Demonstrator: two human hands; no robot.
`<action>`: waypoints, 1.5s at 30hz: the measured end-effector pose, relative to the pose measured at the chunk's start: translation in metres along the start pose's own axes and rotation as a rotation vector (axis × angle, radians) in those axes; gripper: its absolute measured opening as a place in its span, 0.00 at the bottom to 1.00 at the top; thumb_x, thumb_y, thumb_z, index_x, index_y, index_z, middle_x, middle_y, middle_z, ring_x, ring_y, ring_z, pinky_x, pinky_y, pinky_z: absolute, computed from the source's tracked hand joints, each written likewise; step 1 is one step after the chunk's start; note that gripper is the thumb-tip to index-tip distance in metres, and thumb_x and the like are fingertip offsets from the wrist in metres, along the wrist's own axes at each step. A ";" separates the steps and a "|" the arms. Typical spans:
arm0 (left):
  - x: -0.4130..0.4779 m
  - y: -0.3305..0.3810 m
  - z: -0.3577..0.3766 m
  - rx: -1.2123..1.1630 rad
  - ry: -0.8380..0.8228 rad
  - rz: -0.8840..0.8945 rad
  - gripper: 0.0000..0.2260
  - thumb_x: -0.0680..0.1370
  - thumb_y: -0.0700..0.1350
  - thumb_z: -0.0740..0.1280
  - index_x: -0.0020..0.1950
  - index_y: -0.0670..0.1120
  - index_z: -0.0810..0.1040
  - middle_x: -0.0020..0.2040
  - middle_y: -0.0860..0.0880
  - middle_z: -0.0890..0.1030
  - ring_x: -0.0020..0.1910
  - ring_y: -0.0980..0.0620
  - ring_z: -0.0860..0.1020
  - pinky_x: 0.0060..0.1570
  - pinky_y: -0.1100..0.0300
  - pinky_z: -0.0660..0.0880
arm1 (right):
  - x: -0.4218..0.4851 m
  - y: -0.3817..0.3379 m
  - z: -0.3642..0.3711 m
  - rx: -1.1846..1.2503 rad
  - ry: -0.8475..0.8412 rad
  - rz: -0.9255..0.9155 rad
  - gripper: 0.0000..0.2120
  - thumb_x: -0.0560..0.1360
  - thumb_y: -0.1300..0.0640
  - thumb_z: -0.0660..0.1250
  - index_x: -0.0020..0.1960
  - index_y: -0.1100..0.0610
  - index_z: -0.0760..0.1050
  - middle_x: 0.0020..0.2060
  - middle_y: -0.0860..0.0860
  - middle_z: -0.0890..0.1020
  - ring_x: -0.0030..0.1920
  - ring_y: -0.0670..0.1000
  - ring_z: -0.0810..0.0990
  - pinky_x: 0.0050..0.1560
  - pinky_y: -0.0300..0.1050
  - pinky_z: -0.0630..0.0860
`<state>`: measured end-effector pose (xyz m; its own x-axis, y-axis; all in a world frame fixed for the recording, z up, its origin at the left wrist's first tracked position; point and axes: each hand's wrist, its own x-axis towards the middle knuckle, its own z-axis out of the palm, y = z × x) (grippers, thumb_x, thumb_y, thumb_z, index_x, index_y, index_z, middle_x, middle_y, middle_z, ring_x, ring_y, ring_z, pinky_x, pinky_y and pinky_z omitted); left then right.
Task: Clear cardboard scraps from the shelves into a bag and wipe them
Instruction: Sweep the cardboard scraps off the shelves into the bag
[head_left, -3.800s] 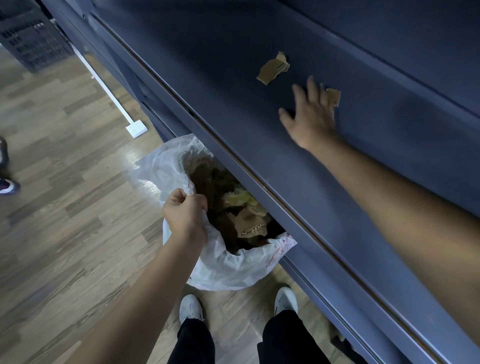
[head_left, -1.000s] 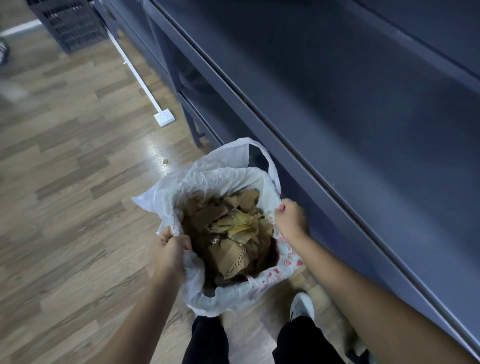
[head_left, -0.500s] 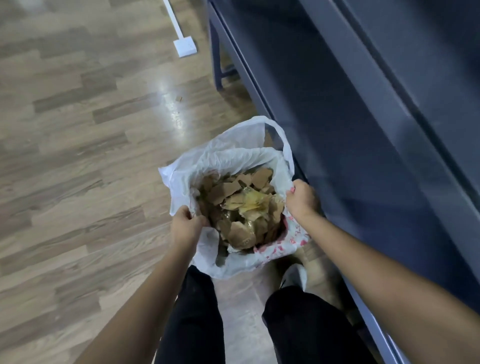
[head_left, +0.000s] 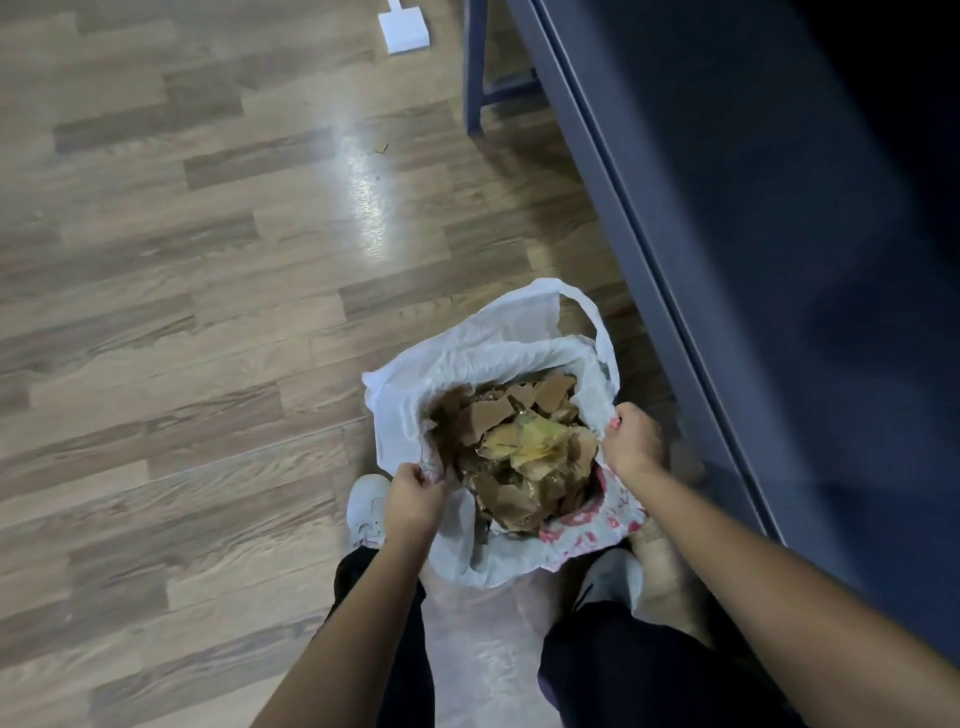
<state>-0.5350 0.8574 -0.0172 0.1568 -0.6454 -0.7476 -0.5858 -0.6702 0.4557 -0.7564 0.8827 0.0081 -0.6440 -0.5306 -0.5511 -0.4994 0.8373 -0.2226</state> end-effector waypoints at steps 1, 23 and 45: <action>0.005 -0.004 0.005 -0.019 -0.015 -0.020 0.15 0.75 0.39 0.65 0.33 0.47 0.62 0.31 0.49 0.67 0.32 0.49 0.67 0.32 0.58 0.63 | 0.004 0.001 0.004 0.006 -0.006 0.005 0.05 0.77 0.65 0.58 0.44 0.59 0.70 0.50 0.61 0.79 0.52 0.61 0.76 0.40 0.44 0.65; 0.028 0.016 0.009 0.312 -0.094 0.016 0.14 0.79 0.46 0.60 0.60 0.37 0.71 0.58 0.40 0.77 0.55 0.42 0.76 0.46 0.56 0.72 | 0.025 -0.008 0.021 -0.071 -0.157 0.032 0.26 0.75 0.63 0.61 0.71 0.62 0.61 0.69 0.60 0.67 0.67 0.61 0.67 0.64 0.52 0.68; -0.186 0.246 -0.144 0.506 -0.207 0.684 0.24 0.75 0.46 0.62 0.71 0.45 0.65 0.66 0.45 0.73 0.62 0.45 0.74 0.56 0.57 0.72 | -0.167 -0.139 -0.201 0.326 -0.004 -0.151 0.23 0.75 0.56 0.62 0.70 0.51 0.66 0.66 0.50 0.73 0.65 0.52 0.72 0.63 0.44 0.68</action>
<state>-0.5932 0.7598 0.3034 -0.4762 -0.7343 -0.4838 -0.7890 0.1139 0.6038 -0.6955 0.8287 0.2926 -0.5747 -0.6513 -0.4955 -0.3767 0.7481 -0.5463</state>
